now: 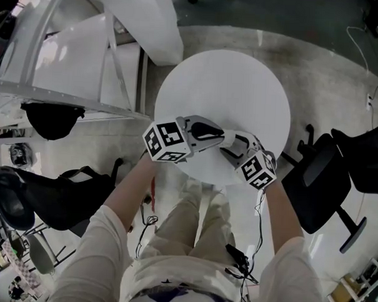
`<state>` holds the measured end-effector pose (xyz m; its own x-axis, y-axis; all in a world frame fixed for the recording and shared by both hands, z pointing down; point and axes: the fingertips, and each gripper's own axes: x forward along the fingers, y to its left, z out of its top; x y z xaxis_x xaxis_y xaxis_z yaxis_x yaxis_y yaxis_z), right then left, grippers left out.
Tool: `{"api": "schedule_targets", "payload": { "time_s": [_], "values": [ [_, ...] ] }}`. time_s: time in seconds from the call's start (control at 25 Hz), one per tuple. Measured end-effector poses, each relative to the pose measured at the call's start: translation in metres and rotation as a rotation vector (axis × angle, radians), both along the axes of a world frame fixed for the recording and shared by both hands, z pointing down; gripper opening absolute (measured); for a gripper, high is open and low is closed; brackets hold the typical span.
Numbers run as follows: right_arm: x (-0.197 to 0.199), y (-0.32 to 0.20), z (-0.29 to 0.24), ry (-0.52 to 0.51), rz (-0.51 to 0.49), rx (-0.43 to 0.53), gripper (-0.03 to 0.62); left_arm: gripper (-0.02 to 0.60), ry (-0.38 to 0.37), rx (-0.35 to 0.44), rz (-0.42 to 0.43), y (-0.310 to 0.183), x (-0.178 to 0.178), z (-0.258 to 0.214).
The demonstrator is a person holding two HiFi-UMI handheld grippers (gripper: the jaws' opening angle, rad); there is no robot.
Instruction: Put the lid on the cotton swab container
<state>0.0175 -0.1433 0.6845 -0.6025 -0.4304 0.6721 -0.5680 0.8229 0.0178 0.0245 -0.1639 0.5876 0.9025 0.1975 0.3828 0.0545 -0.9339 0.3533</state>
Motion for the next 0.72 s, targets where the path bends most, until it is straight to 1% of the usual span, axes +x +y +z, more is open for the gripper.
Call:
{"api": "schedule_targets", "payload": {
  "time_s": [0.24,0.36,0.4,0.52,0.72],
  "values": [
    [0.0,0.0,-0.002,0.003,-0.001,0.001,0.238,0.032,-0.01,-0.018,0.009,0.009,-0.003,0.004],
    [0.0,0.0,-0.002,0.005,-0.004,0.001,0.238,0.023,-0.032,-0.015,0.022,0.015,-0.004,0.01],
    [0.0,0.0,-0.001,0.006,-0.005,0.0,0.236,0.0,-0.043,-0.009,0.026,0.017,-0.005,0.013],
    [0.0,0.001,0.0,0.003,-0.004,0.001,0.235,0.0,-0.065,-0.006,0.041,0.021,-0.007,0.021],
    [-0.001,0.0,-0.001,-0.004,-0.002,0.006,0.235,0.0,-0.061,-0.021,0.034,0.022,-0.008,0.024]
  ]
}}
